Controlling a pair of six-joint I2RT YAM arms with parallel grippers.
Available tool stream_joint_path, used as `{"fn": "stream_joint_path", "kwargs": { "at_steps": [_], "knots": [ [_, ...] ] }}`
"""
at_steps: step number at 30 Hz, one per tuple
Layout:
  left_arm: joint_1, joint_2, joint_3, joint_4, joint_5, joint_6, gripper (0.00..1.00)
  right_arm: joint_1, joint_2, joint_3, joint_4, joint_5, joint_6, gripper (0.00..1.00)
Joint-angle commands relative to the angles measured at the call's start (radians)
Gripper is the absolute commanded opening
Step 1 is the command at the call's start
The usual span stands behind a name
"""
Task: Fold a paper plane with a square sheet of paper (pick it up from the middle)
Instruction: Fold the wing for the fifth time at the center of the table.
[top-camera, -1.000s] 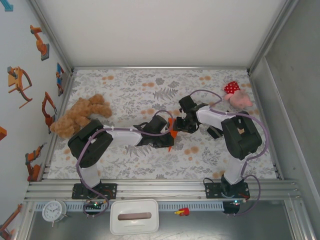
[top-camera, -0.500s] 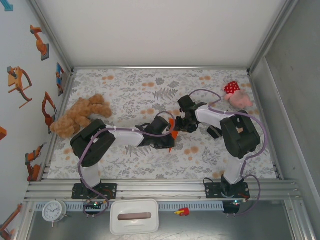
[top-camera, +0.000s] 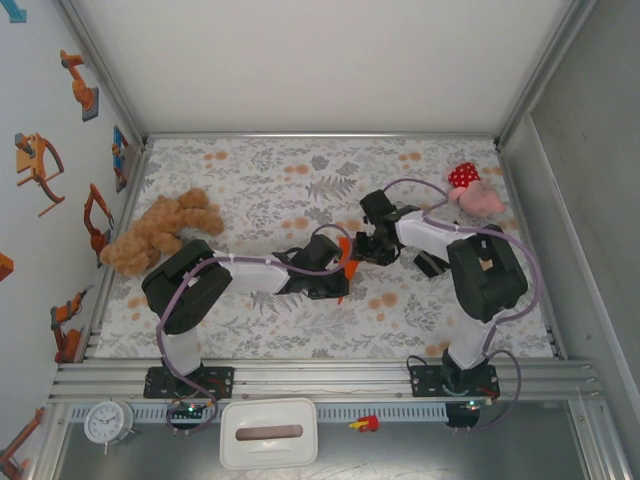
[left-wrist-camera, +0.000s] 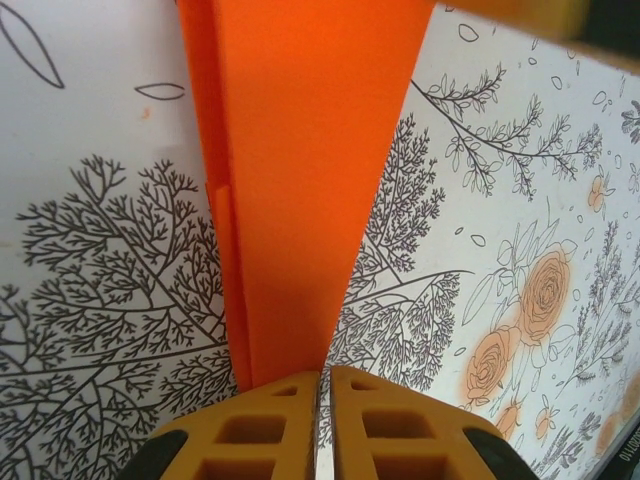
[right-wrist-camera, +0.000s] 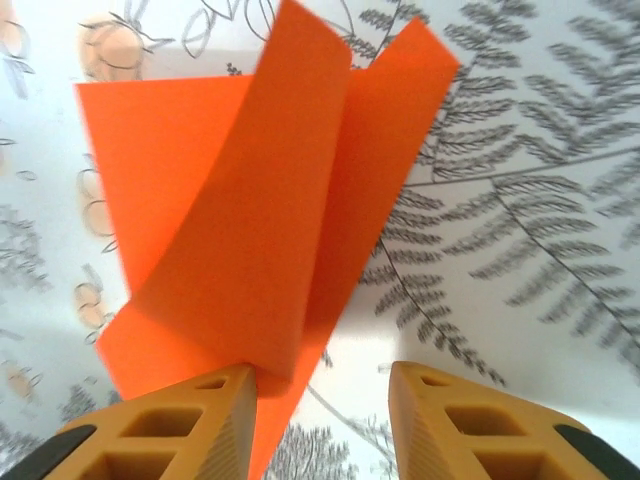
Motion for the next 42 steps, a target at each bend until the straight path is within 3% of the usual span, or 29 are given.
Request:
{"fn": "stream_joint_path", "kwargs": {
  "at_steps": [1, 5, 9, 13, 23, 35, 42],
  "knots": [
    [-0.008, 0.029, -0.036, -0.028, -0.011, -0.003, 0.13, -0.031, -0.135, -0.036, 0.033, -0.029, 0.005, 0.4],
    [-0.007, 0.029, -0.046, -0.011, -0.009, -0.003, 0.12, -0.042, -0.215, -0.12, 0.109, -0.1, 0.0, 0.4],
    [-0.007, 0.023, -0.054, -0.002, -0.01, -0.002, 0.12, -0.042, -0.193, -0.174, 0.203, -0.253, -0.01, 0.22],
    [-0.007, 0.016, -0.06, 0.001, -0.016, -0.003, 0.12, -0.038, -0.149, -0.195, 0.277, -0.342, 0.004, 0.11],
    [-0.007, 0.004, -0.06, -0.001, -0.02, -0.002, 0.12, -0.025, -0.013, -0.171, 0.302, -0.356, 0.005, 0.06],
    [0.0, -0.069, -0.043, 0.038, 0.012, 0.003, 0.14, -0.026, 0.052, -0.193, 0.295, -0.261, 0.002, 0.03],
    [0.03, -0.028, 0.016, 0.036, 0.01, 0.007, 0.14, -0.032, 0.066, -0.218, 0.347, -0.251, 0.032, 0.01]
  ]
}}
